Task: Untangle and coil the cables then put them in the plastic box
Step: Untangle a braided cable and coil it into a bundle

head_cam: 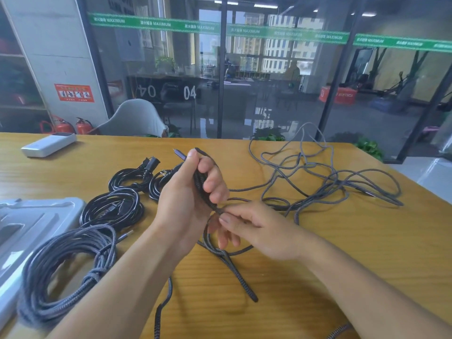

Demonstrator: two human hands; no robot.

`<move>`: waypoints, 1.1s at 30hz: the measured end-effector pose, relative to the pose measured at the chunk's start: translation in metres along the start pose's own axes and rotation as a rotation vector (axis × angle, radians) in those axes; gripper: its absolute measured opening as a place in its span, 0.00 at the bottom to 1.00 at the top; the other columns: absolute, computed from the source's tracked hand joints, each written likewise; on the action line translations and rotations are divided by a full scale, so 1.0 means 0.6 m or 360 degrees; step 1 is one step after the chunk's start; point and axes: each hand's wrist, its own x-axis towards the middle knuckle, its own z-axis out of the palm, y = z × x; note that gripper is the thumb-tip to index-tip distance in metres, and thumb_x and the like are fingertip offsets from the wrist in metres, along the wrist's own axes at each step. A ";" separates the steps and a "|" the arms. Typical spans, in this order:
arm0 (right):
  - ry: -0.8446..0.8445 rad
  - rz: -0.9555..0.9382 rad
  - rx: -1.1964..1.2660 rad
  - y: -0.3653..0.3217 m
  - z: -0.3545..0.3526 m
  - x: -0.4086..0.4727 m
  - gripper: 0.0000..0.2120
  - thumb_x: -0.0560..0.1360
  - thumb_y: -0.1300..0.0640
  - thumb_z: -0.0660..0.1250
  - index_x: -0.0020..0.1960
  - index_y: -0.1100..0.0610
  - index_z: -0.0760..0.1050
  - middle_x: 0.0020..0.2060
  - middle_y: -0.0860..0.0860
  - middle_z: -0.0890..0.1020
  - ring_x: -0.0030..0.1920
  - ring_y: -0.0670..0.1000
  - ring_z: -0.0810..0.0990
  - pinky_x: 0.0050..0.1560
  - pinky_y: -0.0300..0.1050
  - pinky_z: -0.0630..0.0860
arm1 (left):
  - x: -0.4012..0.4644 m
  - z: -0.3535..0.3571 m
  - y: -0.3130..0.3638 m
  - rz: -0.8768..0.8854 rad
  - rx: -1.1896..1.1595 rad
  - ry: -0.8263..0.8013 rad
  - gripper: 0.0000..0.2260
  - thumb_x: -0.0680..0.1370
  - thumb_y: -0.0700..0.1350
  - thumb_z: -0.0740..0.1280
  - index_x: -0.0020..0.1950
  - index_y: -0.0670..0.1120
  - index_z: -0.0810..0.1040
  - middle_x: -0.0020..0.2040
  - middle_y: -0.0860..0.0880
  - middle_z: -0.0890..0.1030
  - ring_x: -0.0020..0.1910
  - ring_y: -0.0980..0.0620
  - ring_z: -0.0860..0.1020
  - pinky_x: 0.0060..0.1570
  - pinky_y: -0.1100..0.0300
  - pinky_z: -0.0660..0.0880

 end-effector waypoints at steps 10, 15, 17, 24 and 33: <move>0.0074 -0.0033 -0.0693 0.059 -0.033 0.019 0.30 0.77 0.28 0.60 0.32 0.53 0.67 0.26 0.49 0.68 0.30 0.50 0.68 0.43 0.54 0.74 | -0.010 -0.002 0.030 -0.0270 0.0093 -0.0315 0.19 0.83 0.53 0.57 0.32 0.51 0.66 0.26 0.55 0.57 0.26 0.55 0.51 0.26 0.60 0.50; 0.0286 0.0084 -0.1047 0.097 -0.094 0.015 0.23 0.73 0.20 0.57 0.37 0.39 0.71 0.35 0.42 0.76 0.46 0.46 0.73 0.67 0.54 0.66 | -0.010 -0.014 0.041 -0.0331 0.0304 -0.0427 0.18 0.82 0.54 0.57 0.32 0.51 0.66 0.25 0.56 0.59 0.24 0.57 0.55 0.25 0.62 0.52; 0.0398 0.0100 -0.1122 0.106 -0.119 0.006 0.21 0.74 0.21 0.56 0.39 0.37 0.71 0.37 0.40 0.76 0.48 0.41 0.73 0.66 0.48 0.61 | -0.009 -0.021 0.045 -0.0341 0.0374 -0.0487 0.19 0.82 0.54 0.57 0.32 0.52 0.66 0.26 0.57 0.59 0.24 0.58 0.55 0.24 0.63 0.53; 0.0822 0.0246 -0.0756 0.103 -0.161 -0.032 0.21 0.77 0.32 0.61 0.43 0.48 0.81 0.32 0.48 0.77 0.36 0.49 0.73 0.43 0.51 0.70 | -0.004 -0.026 0.046 -0.0410 0.0513 -0.0516 0.19 0.82 0.55 0.60 0.32 0.51 0.66 0.26 0.55 0.58 0.24 0.57 0.55 0.24 0.64 0.55; 0.1500 0.0213 -0.1027 0.029 -0.131 0.003 0.25 0.80 0.46 0.71 0.27 0.53 0.69 0.20 0.48 0.66 0.26 0.49 0.71 0.27 0.44 0.61 | -0.003 -0.002 0.004 -0.0451 0.0946 -0.0622 0.17 0.81 0.55 0.59 0.34 0.51 0.66 0.29 0.52 0.58 0.27 0.53 0.54 0.26 0.63 0.53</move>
